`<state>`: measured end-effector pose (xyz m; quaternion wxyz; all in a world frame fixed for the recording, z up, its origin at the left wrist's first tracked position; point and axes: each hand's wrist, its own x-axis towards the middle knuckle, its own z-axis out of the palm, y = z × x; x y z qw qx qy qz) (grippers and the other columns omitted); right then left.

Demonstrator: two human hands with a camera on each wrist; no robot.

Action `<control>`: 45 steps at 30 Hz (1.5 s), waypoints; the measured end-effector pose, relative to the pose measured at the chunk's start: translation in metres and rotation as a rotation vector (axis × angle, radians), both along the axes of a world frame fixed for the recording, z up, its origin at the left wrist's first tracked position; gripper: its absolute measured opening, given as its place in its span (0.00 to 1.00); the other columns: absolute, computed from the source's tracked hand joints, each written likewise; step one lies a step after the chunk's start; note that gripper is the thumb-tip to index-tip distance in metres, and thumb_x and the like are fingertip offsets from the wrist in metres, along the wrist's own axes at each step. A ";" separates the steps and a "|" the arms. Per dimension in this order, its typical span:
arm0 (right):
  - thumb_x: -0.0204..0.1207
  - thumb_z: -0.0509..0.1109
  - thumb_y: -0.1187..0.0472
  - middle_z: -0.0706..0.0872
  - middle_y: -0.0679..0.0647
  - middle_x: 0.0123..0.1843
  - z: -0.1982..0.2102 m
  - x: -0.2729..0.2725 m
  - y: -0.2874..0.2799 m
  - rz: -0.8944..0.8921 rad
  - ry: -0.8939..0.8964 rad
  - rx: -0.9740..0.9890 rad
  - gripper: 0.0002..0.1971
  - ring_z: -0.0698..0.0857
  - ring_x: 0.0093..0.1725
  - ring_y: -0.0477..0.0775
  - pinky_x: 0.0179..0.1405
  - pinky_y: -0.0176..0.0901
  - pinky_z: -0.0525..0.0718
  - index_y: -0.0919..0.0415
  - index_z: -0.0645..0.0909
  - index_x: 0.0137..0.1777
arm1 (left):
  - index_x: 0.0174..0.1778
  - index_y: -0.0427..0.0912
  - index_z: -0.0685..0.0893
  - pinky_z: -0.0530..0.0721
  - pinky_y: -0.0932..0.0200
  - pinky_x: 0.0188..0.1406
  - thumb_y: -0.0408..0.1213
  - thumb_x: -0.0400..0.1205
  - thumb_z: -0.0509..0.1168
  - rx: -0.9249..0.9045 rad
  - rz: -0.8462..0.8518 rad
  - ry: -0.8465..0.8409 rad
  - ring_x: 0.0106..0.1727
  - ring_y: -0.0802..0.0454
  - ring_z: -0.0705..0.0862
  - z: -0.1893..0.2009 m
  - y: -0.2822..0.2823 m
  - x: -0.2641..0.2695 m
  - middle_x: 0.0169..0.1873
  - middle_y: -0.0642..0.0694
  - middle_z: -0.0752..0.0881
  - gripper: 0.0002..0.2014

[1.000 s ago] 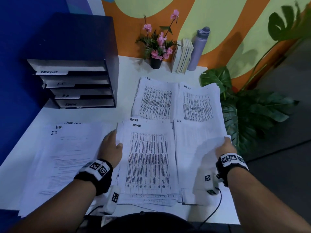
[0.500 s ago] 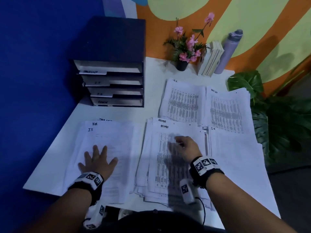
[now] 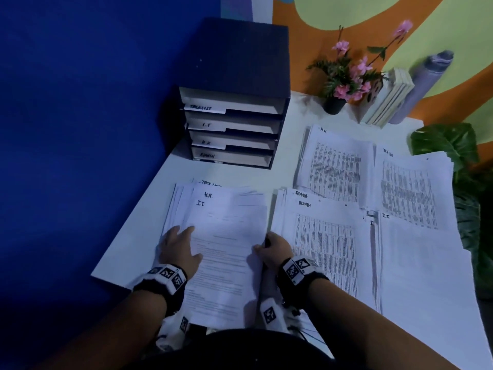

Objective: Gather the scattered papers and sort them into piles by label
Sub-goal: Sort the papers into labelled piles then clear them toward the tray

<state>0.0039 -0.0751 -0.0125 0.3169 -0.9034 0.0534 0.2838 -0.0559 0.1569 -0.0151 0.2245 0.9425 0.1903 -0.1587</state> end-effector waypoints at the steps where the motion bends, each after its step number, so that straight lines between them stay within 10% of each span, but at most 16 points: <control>1: 0.76 0.70 0.56 0.79 0.56 0.39 -0.002 0.000 0.001 -0.019 -0.006 -0.012 0.11 0.78 0.42 0.57 0.39 0.41 0.71 0.58 0.71 0.38 | 0.83 0.47 0.60 0.62 0.49 0.79 0.47 0.76 0.72 0.002 0.018 0.014 0.80 0.42 0.60 0.002 0.003 0.003 0.80 0.40 0.59 0.41; 5: 0.75 0.70 0.62 0.79 0.55 0.39 -0.005 -0.002 0.002 -0.102 -0.052 -0.053 0.18 0.77 0.42 0.55 0.38 0.38 0.69 0.54 0.64 0.30 | 0.80 0.39 0.63 0.72 0.52 0.73 0.45 0.75 0.74 -0.129 0.160 0.042 0.75 0.41 0.72 0.006 0.016 0.015 0.74 0.37 0.73 0.41; 10: 0.73 0.66 0.71 0.75 0.48 0.31 0.001 0.001 0.000 -0.202 -0.121 -0.024 0.17 0.76 0.40 0.54 0.29 0.39 0.64 0.55 0.65 0.29 | 0.56 0.40 0.82 0.84 0.55 0.54 0.44 0.79 0.67 -0.157 0.162 0.102 0.55 0.41 0.85 0.013 0.017 0.020 0.52 0.40 0.85 0.14; 15: 0.75 0.65 0.70 0.73 0.48 0.32 0.009 0.007 -0.002 -0.208 -0.168 -0.011 0.17 0.75 0.39 0.55 0.35 0.39 0.66 0.53 0.65 0.30 | 0.38 0.34 0.79 0.68 0.63 0.31 0.36 0.82 0.66 -0.281 0.152 -0.019 0.40 0.44 0.82 0.020 0.005 0.021 0.39 0.41 0.81 0.10; 23: 0.77 0.66 0.66 0.74 0.49 0.30 0.012 0.012 -0.022 -0.356 -0.178 -0.008 0.15 0.76 0.37 0.55 0.33 0.39 0.69 0.55 0.66 0.32 | 0.46 0.33 0.78 0.74 0.53 0.45 0.41 0.86 0.57 -0.310 0.273 -0.080 0.46 0.39 0.79 0.021 0.013 0.026 0.49 0.31 0.85 0.13; 27: 0.76 0.65 0.65 0.79 0.54 0.33 0.015 0.015 -0.034 -0.388 -0.150 0.019 0.10 0.80 0.39 0.57 0.39 0.42 0.78 0.57 0.72 0.34 | 0.68 0.35 0.75 0.70 0.55 0.46 0.35 0.86 0.53 -0.311 0.316 -0.055 0.50 0.36 0.79 0.020 0.016 0.029 0.54 0.28 0.83 0.16; 32: 0.62 0.73 0.55 0.86 0.56 0.42 0.008 0.013 -0.031 -0.437 -0.066 0.214 0.20 0.86 0.42 0.58 0.48 0.56 0.89 0.59 0.78 0.54 | 0.52 0.36 0.80 0.79 0.54 0.50 0.38 0.86 0.56 -0.421 0.231 -0.071 0.49 0.40 0.83 0.018 -0.002 0.034 0.49 0.31 0.86 0.10; 35: 0.70 0.69 0.65 0.79 0.56 0.34 0.011 0.012 -0.031 -0.411 -0.131 0.073 0.07 0.78 0.37 0.57 0.37 0.46 0.81 0.61 0.73 0.36 | 0.48 0.37 0.84 0.81 0.51 0.54 0.49 0.77 0.59 -0.235 0.188 -0.075 0.55 0.37 0.83 0.014 -0.007 0.037 0.54 0.35 0.85 0.18; 39: 0.73 0.64 0.69 0.78 0.53 0.33 0.009 0.008 -0.041 -0.442 -0.137 -0.034 0.10 0.78 0.39 0.57 0.39 0.41 0.75 0.58 0.70 0.33 | 0.75 0.51 0.67 0.65 0.42 0.75 0.54 0.68 0.75 0.062 0.151 0.120 0.77 0.37 0.62 0.008 -0.002 0.026 0.76 0.43 0.63 0.40; 45: 0.73 0.64 0.69 0.78 0.53 0.34 0.003 0.002 -0.043 -0.418 -0.090 -0.018 0.12 0.80 0.41 0.58 0.41 0.41 0.75 0.57 0.69 0.32 | 0.82 0.41 0.55 0.71 0.46 0.74 0.42 0.69 0.80 -0.093 0.237 0.080 0.76 0.38 0.69 -0.001 0.003 0.030 0.78 0.39 0.67 0.51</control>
